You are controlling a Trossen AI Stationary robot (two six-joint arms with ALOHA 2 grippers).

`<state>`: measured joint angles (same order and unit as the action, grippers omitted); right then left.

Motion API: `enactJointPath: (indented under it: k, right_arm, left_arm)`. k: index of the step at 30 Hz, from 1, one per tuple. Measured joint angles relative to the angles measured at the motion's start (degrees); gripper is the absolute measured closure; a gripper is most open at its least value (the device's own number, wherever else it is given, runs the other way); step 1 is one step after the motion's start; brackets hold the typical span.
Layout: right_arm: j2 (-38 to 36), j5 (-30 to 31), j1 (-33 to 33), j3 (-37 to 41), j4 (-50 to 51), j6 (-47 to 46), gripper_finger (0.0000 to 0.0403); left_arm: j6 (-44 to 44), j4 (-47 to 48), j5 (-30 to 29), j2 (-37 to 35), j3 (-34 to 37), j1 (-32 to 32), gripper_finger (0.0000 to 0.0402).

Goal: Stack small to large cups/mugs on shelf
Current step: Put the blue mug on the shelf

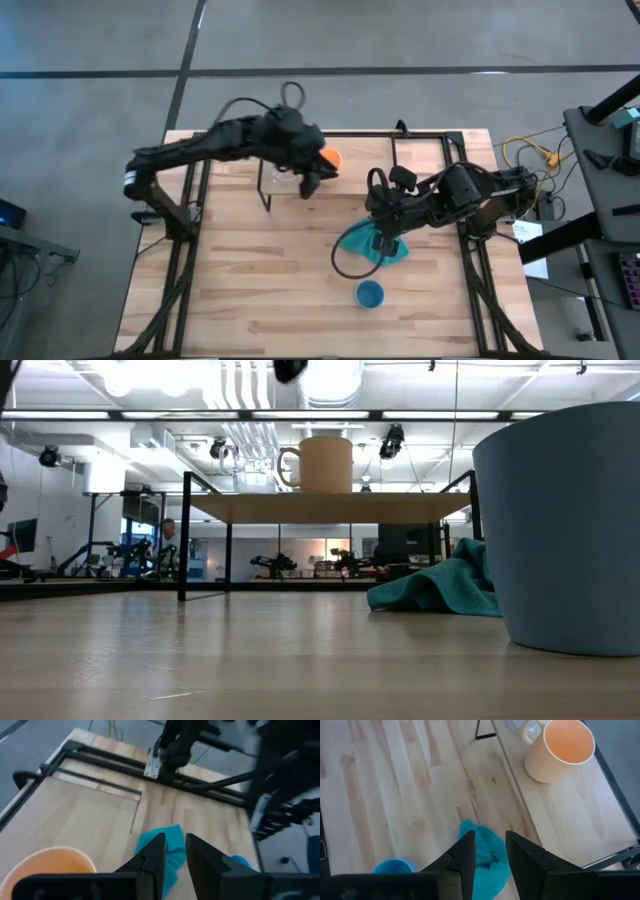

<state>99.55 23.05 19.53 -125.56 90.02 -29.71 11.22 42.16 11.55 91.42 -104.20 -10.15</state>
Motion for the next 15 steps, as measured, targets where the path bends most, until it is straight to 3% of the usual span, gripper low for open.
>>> enactJointPath:
  k: [10,15]
  right_arm:
    - [-2.0,-0.1,0.0,0.0,0.0,1.5,0.0301]
    - [-2.6,-6.1,0.0,2.1,-0.1,3.7,0.0301]
  left_arm:
    - [0.4,15.4,-0.6,-14.1,1.3,0.9,0.034]
    - [1.7,17.4,-0.9,-18.7,4.3,1.3,0.034]
